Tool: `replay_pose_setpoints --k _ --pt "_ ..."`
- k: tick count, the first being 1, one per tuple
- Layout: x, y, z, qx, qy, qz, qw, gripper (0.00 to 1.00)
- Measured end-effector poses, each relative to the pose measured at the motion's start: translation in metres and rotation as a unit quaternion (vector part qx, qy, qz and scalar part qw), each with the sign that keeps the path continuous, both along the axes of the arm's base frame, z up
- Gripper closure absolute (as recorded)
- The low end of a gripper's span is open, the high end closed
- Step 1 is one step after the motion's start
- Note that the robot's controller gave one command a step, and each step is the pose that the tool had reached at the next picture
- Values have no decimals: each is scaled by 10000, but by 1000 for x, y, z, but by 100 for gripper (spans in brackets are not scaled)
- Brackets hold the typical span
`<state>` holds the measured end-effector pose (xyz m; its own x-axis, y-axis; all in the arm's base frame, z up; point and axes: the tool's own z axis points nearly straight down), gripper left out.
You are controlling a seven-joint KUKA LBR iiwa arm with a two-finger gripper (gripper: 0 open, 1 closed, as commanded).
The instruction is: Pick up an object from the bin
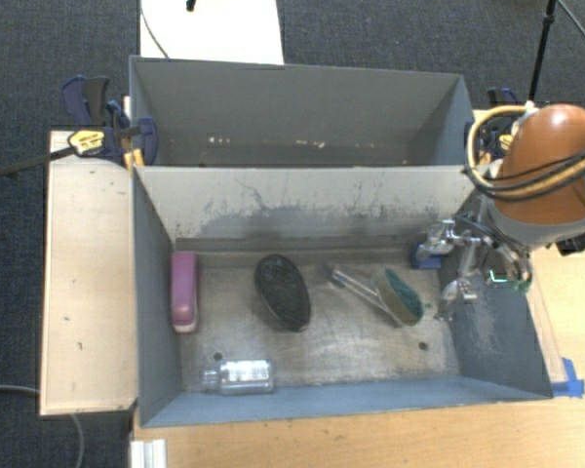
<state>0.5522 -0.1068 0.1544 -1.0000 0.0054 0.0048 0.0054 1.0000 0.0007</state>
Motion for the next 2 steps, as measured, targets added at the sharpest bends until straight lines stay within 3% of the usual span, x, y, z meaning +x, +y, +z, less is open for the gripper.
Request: replay_pose_setpoints --k 1,2 --pt "38 11 -80 -3 -30 1240 9923 0" --pt "38 12 -79 -3 -42 1250 9922 100"
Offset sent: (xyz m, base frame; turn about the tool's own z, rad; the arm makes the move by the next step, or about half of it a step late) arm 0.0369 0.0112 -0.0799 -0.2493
